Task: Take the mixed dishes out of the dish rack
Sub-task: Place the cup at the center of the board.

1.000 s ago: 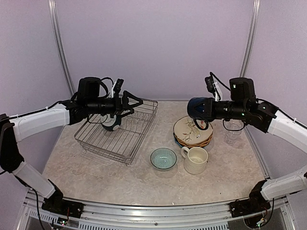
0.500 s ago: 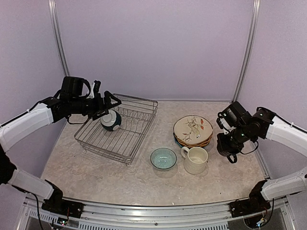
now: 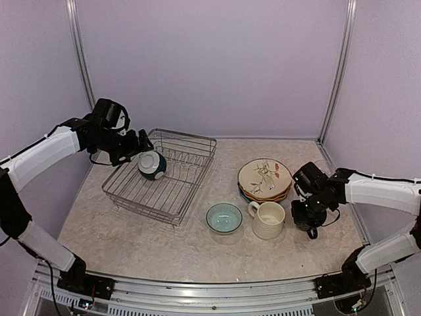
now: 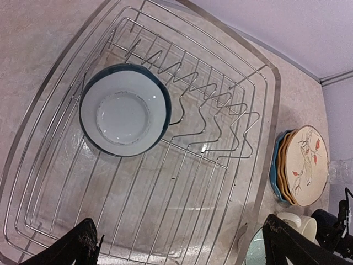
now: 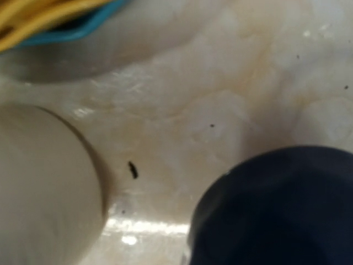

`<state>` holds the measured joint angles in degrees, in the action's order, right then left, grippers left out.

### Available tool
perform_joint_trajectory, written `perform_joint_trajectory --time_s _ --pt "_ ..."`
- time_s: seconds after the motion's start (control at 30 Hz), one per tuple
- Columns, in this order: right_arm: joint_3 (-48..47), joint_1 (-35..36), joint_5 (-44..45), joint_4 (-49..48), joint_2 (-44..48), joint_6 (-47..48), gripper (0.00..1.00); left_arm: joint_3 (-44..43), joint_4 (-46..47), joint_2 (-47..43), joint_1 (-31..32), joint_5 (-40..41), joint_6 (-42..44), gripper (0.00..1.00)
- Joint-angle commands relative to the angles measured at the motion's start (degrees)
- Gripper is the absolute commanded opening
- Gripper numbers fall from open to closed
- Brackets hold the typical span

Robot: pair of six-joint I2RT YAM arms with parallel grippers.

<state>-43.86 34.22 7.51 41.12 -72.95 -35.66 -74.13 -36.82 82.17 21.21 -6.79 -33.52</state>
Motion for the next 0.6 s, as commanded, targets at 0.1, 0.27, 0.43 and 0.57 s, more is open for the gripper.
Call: perform_joint_trajectory --time_s 0.1,0.27,0.43,0.57 --pt "2.8 -0.7 1.8 -6.2 -0.8 -1.8 0.19 -6.3 -7.7 9.1 -0.4 6.2 3.3 0.98" --pt "2.5 -0.7 2.2 -5.6 -0.9 -1.6 0.34 -11.6 -10.3 15.1 0.4 12.6 4.6 0.98" --pt "-0.3 -0.6 2.1 -3.7 2.0 -0.3 0.55 -18.1 -11.5 21.6 1.6 15.6 7.1 0.98" --pt "-2.6 -0.6 1.2 -2.4 4.8 1.4 0.74 -24.3 -11.0 26.3 1.3 12.5 11.4 0.94"
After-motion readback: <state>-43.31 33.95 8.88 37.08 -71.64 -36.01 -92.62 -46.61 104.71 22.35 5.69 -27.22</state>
